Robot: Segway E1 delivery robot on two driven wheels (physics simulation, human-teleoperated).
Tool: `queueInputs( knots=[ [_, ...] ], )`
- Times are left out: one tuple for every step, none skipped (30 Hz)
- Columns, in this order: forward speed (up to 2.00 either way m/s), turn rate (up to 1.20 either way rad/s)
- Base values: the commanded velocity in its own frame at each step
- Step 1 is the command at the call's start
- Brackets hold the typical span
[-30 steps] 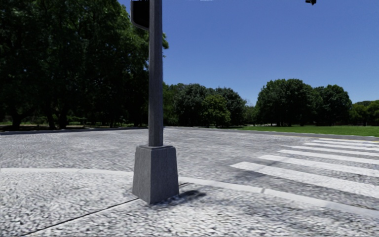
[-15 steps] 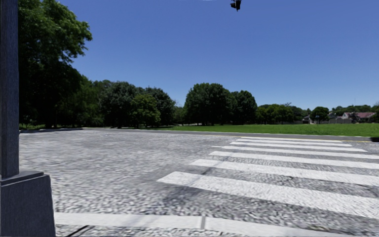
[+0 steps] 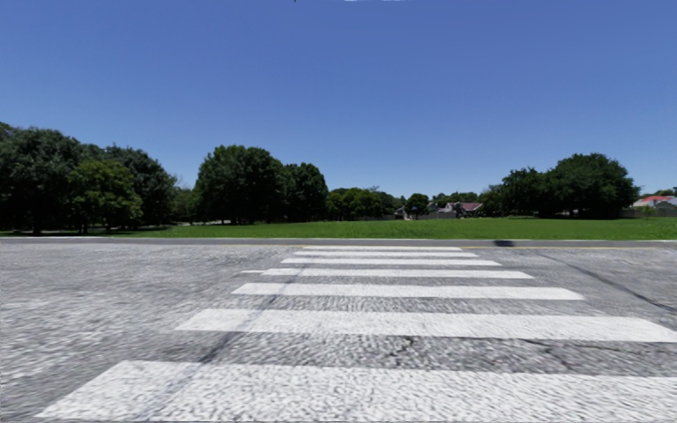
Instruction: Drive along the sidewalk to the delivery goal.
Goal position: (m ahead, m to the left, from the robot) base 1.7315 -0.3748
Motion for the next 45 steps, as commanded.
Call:
queueInputs(
  knots=[
    [1.53, -0.82],
    [1.53, -0.78],
    [1.53, -0.78],
    [1.49, -0.71],
    [1.46, -0.70],
    [1.44, -0.69],
    [1.44, -0.69],
    [1.43, -0.68],
    [1.43, -0.62],
    [1.43, -0.62],
    [1.43, 0.00],
    [1.43, 0.00],
    [1.43, 0.00],
    [1.43, 0.00],
    [1.43, 0.00],
    [1.43, 0.00],
    [1.43, 0.00],
    [1.43, 0.00],
    [1.43, 0.00],
    [1.43, 0.00],
    [1.43, 0.00],
    [1.43, 0.00],
    [1.43, 0.00],
    [1.43, 0.00],
    [1.42, 0.00],
    [1.40, 0.00],
    [1.33, 0.00],
    [1.33, 0.00],
    [1.01, 0.00],
    [0.00, 0.00],
    [0.00, 0.00],
    [0.00, 0.00],
    [0.00, 0.00],
    [0.00, 0.00],
    [0.00, 0.00],
    [0.00, 0.00],
    [0.00, 0.00],
    [0.00, 0.00],
    [0.00, 0.00],
    [0.00, 0.00],
    [0.00, 0.00],
    [0.00, 0.00],
    [0.00, 0.00],
    [0.00, 0.00],
    [0.00, 0.00]
  ],
)
